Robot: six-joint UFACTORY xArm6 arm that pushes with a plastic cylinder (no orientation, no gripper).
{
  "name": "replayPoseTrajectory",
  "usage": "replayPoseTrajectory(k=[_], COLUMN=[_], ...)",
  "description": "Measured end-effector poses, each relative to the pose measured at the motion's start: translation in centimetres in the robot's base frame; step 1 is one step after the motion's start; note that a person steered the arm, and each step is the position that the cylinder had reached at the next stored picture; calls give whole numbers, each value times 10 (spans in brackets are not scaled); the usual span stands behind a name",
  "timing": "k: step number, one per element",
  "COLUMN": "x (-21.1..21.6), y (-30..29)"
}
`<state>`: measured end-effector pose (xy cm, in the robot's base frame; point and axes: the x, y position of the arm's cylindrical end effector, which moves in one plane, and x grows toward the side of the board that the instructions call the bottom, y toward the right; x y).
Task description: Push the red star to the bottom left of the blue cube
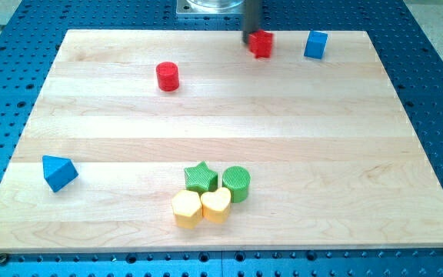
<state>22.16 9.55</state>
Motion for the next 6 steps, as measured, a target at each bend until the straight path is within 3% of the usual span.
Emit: replayPoseTrajectory(k=[1,3,4,5,6], x=[-1,46,71,70,70], y=[-27,-14,-51,30,41])
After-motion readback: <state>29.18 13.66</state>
